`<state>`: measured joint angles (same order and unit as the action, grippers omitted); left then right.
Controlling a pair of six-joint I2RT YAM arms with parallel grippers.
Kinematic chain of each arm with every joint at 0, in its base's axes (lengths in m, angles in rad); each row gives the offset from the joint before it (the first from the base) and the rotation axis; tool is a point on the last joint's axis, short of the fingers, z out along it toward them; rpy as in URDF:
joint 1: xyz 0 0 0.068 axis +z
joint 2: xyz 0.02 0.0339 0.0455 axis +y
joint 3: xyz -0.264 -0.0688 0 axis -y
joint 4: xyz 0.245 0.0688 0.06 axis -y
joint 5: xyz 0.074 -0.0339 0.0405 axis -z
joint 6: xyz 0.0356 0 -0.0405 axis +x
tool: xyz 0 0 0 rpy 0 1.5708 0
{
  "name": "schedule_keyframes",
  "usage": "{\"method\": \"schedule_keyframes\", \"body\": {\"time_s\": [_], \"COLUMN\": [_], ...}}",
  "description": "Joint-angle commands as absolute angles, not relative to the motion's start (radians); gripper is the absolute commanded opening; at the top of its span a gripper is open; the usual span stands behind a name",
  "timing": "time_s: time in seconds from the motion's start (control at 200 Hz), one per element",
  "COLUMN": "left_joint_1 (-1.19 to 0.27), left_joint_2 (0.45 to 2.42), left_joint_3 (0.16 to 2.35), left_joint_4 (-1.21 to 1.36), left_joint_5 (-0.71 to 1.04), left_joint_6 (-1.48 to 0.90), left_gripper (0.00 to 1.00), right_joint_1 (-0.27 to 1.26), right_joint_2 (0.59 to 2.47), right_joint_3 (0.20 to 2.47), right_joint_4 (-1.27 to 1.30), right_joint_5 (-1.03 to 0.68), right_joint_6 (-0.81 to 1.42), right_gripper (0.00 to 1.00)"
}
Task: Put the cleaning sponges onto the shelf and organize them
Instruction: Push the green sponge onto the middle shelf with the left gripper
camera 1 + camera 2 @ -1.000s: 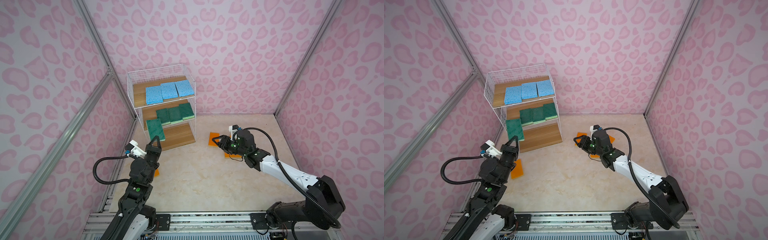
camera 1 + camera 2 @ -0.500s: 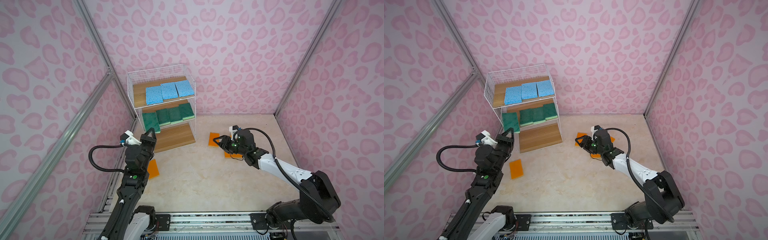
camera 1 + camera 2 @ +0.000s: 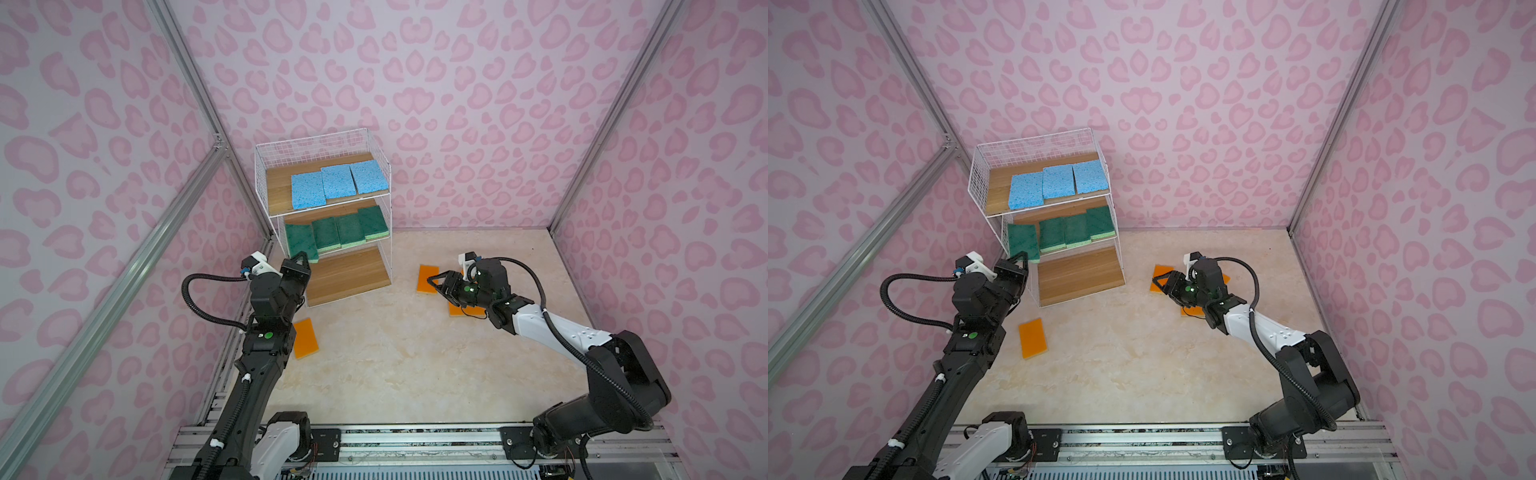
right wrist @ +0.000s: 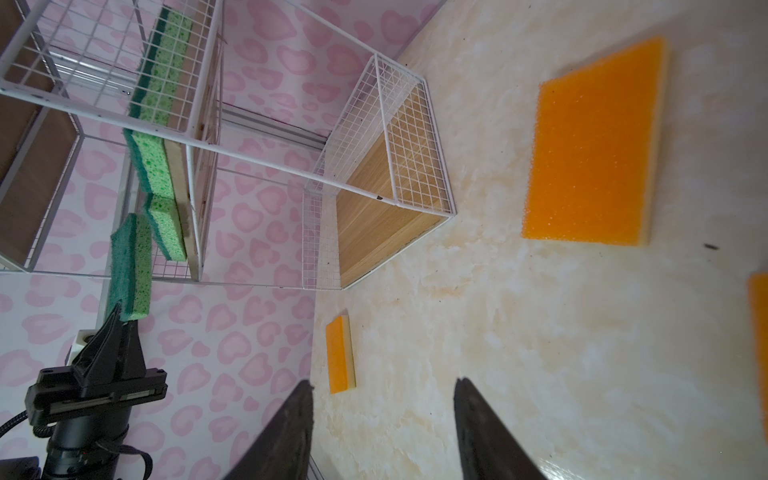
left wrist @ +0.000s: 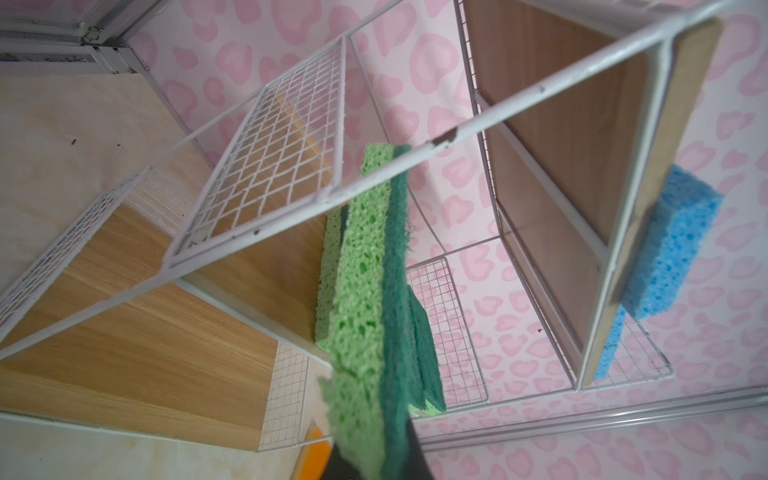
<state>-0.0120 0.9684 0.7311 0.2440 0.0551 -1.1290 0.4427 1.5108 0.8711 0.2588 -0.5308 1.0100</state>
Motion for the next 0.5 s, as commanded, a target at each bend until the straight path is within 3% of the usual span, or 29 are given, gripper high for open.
{"method": "schedule_keyframes", "body": {"time_s": [0.0,0.495], "left_joint_1": [-0.005,0.023], "left_joint_2": [0.976,1.062], "left_joint_3": [0.749,0.782], "left_joint_4": [0.256,0.298], "left_joint_5": [0.030,0.051], "left_joint_6": [-1.109,-1.100], "left_gripper": [0.04,0.04], "right_joint_1": [0.436,0.425], "right_joint_2": [1.526,1.555], "right_joint_3": [0.864,0.862], "right_joint_4": [0.301,0.308], "right_joint_5": [-0.554,-0.571], "right_joint_6": [1.009,1.006], "right_gripper": [0.55,0.55]}}
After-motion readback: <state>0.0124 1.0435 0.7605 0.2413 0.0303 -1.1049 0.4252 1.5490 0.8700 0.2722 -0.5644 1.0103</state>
